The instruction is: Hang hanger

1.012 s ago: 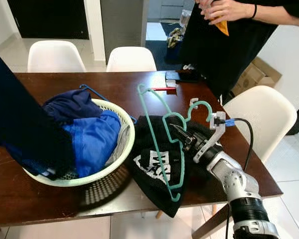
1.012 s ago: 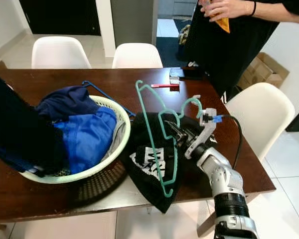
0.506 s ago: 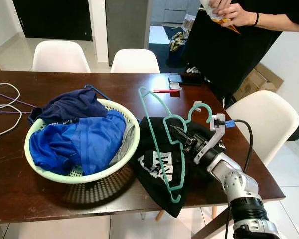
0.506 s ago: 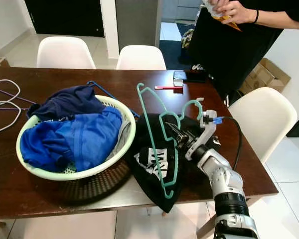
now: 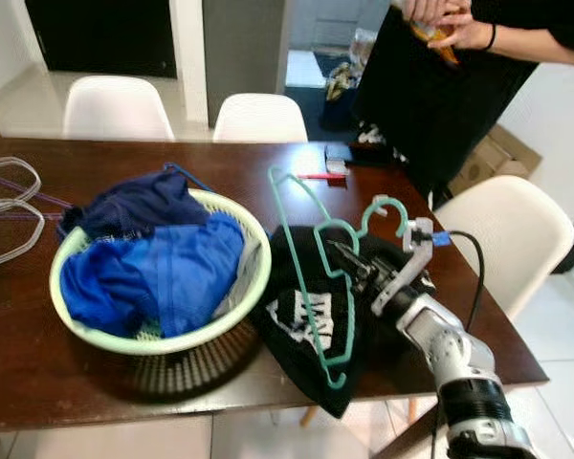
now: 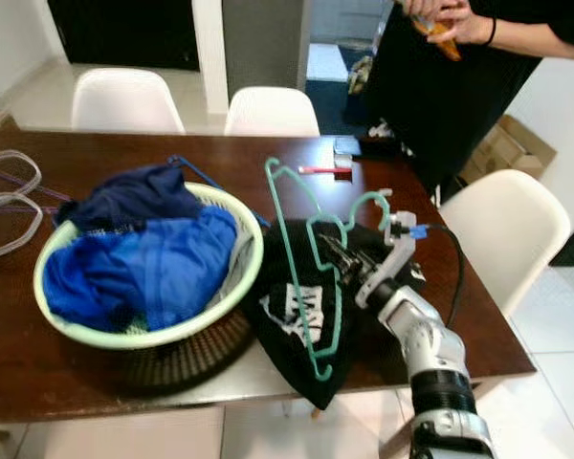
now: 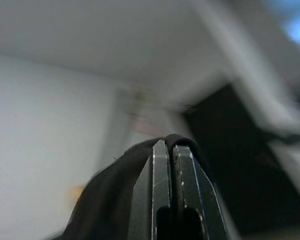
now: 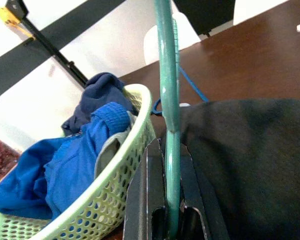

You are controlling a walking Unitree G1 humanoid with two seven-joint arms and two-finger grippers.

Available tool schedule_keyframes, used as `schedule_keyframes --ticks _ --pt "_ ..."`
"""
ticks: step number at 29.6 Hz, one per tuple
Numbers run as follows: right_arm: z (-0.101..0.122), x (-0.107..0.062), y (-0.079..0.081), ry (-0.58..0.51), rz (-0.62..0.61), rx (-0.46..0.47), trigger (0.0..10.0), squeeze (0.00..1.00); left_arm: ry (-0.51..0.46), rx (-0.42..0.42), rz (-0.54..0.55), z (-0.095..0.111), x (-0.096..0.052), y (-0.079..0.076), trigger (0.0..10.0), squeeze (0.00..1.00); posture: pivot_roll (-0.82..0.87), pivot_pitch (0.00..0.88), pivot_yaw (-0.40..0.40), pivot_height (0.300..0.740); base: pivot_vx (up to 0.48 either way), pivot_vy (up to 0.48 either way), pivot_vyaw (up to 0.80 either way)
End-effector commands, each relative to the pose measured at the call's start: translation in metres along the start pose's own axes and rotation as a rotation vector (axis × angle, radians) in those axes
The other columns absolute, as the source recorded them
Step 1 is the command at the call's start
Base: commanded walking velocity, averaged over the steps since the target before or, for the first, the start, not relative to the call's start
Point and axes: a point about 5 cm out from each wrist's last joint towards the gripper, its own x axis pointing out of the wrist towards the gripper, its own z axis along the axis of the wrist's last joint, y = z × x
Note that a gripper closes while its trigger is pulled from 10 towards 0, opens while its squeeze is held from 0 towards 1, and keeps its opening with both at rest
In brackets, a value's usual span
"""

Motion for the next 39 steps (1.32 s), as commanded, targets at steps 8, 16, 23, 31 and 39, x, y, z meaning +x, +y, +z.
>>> schedule_keyframes --ticks 8,16,23,31,39 --pt "0.003 -0.001 0.000 -0.005 -0.002 -0.024 10.0 0.00 -0.127 -0.322 -0.578 -0.015 -0.006 -0.153 10.0 0.00 0.17 0.000 -0.054 0.740 0.000 0.000 0.00" --pt "0.006 -0.003 0.001 0.000 -0.002 -0.028 10.0 0.00 -0.056 -0.558 -1.116 -0.030 -0.140 -0.319 10.0 0.00 0.13 0.005 -0.051 0.740 0.000 0.000 0.00" --pt "0.007 -0.005 0.002 0.006 -0.001 -0.032 10.0 0.00 0.077 -0.635 -1.274 -0.035 -0.210 -0.359 10.0 0.00 0.11 0.021 -0.053 0.740 0.000 0.000 0.00" --pt "0.009 -0.006 0.002 0.013 0.004 -0.032 10.0 0.00 0.246 -0.768 -1.245 -0.020 -0.250 -0.362 10.0 0.00 0.11 0.040 -0.054 0.740 0.000 0.000 0.00" --pt "0.011 -0.008 0.003 0.014 0.009 -0.023 10.0 0.00 0.252 -0.888 -1.357 -0.013 -0.260 -0.278 10.0 0.00 0.11 0.054 -0.055 0.740 0.000 0.000 0.00"
